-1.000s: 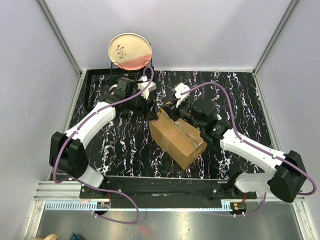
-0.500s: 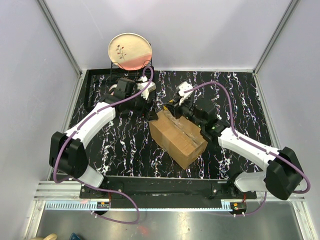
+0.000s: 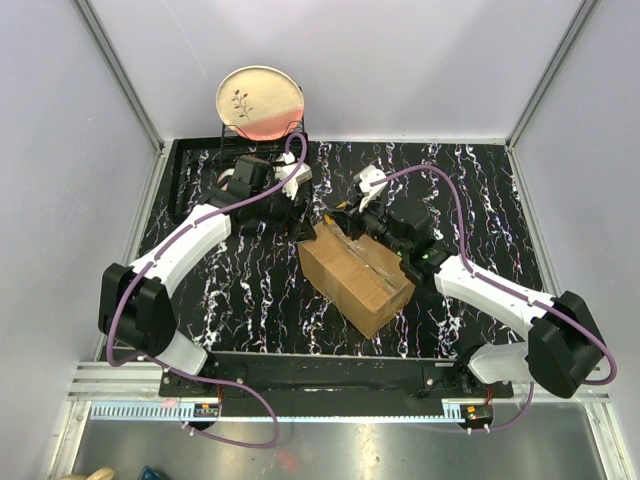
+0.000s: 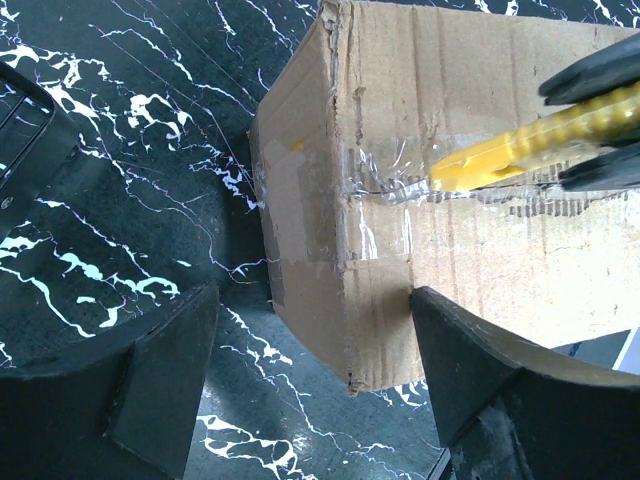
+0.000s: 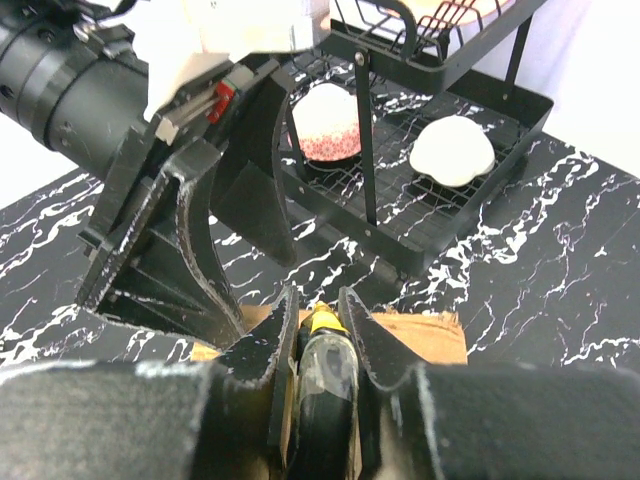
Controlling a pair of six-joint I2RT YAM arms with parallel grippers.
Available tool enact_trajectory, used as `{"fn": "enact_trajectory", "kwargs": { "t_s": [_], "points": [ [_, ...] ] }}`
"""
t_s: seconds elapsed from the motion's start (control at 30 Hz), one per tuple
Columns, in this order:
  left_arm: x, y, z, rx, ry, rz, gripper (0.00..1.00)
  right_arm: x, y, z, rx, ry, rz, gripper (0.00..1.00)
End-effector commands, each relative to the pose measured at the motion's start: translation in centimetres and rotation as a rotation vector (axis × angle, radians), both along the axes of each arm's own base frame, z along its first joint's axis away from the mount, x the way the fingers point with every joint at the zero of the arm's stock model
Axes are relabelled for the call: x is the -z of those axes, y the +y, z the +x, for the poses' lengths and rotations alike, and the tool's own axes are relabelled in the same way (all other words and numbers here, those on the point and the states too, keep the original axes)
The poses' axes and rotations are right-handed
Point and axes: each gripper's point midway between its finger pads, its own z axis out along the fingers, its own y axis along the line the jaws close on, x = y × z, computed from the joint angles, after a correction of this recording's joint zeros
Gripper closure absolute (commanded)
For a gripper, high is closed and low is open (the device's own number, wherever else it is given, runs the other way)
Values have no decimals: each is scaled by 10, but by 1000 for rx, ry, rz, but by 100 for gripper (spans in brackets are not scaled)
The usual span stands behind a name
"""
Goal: Unpack the express box
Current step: Cut the express box at the center of the board.
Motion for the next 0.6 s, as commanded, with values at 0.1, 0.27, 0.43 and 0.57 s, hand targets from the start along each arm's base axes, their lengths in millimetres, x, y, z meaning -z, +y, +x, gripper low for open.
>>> {"fn": "enact_trajectory", "kwargs": {
  "t_s": [0.1, 0.27, 0.43, 0.57],
  "points": [
    [27, 14, 1, -21, 12, 104, 20, -2, 0, -2, -7, -3, 27, 100],
    [26, 15, 0, -22, 13, 104, 21, 2, -2, -1, 5, -3, 15, 100],
    [26, 15, 0, -21, 16, 106, 21, 1, -7, 2, 27, -18, 0, 100],
    [26, 14, 0, -20, 17, 103, 21, 0, -8, 5, 30, -26, -7, 100]
  ]
}}
